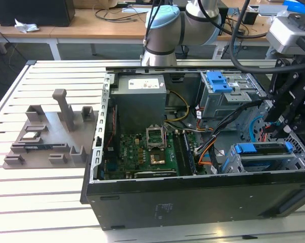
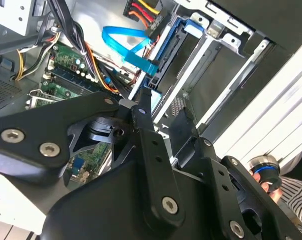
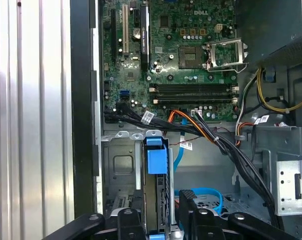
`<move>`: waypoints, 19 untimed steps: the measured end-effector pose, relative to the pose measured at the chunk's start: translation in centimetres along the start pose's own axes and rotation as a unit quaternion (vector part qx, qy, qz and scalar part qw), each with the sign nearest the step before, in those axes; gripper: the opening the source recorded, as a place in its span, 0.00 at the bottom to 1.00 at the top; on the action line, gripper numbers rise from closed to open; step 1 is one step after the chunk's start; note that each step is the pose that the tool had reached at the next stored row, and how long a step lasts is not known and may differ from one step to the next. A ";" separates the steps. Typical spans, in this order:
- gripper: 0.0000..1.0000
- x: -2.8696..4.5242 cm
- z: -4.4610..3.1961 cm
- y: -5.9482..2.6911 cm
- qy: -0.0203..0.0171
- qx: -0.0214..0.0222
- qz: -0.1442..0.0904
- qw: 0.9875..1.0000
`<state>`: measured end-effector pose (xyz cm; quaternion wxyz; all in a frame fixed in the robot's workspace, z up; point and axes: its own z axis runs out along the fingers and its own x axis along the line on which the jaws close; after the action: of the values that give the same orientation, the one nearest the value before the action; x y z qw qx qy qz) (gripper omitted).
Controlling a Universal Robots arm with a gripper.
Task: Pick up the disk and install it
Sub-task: 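Insert the first disk wire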
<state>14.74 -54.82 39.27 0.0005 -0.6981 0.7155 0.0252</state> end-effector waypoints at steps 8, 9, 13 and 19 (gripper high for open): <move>0.42 -0.25 -0.04 -1.89 0.000 0.000 0.000 1.000; 0.42 -0.30 -0.05 -2.26 0.000 0.000 0.000 1.000; 0.42 -0.40 -0.06 -3.08 0.000 0.000 0.000 1.000; 0.42 -0.53 -0.07 -3.98 0.000 0.000 0.000 1.000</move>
<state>18.73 -54.39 39.22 0.0004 -0.6982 0.7155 0.0254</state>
